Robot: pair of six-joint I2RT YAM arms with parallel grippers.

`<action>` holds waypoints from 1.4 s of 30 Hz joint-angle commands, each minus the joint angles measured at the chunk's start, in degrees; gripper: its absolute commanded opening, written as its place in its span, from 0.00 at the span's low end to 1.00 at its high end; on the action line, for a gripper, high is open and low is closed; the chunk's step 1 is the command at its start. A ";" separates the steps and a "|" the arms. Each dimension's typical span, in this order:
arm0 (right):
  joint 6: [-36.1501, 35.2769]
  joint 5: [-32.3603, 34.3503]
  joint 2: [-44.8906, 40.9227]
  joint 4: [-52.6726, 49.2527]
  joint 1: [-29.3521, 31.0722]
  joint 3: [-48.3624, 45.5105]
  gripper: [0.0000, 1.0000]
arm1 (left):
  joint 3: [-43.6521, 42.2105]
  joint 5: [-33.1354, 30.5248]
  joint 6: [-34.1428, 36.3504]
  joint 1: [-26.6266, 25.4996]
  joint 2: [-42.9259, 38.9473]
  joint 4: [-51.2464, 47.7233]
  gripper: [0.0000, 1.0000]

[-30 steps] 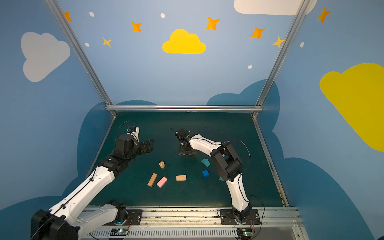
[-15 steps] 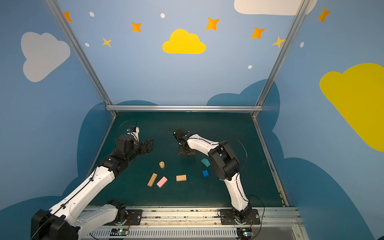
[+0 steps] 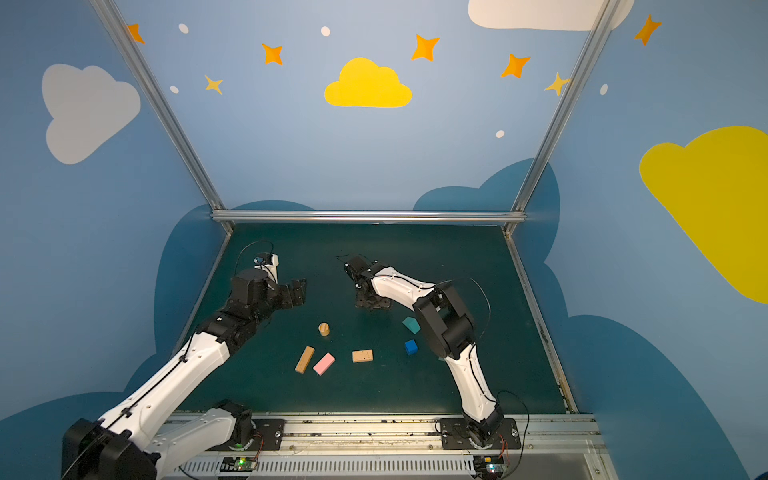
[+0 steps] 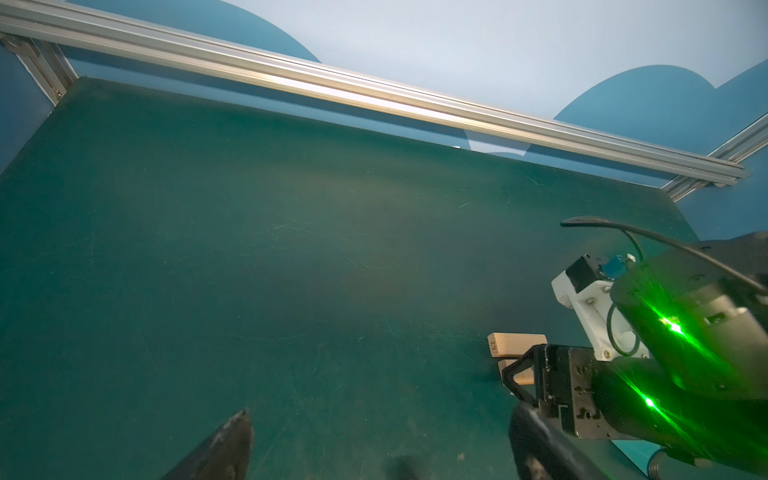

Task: Build the wood block tower
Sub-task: 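Carry the wood bar with the right gripper over the farther wood bar, then lower the held bar onto the farther wood bar with the right gripper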

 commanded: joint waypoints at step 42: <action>3.36 0.89 4.81 -2.78 0.96 3.20 0.79 | -1.62 -0.25 0.41 -0.27 -0.75 0.00 0.96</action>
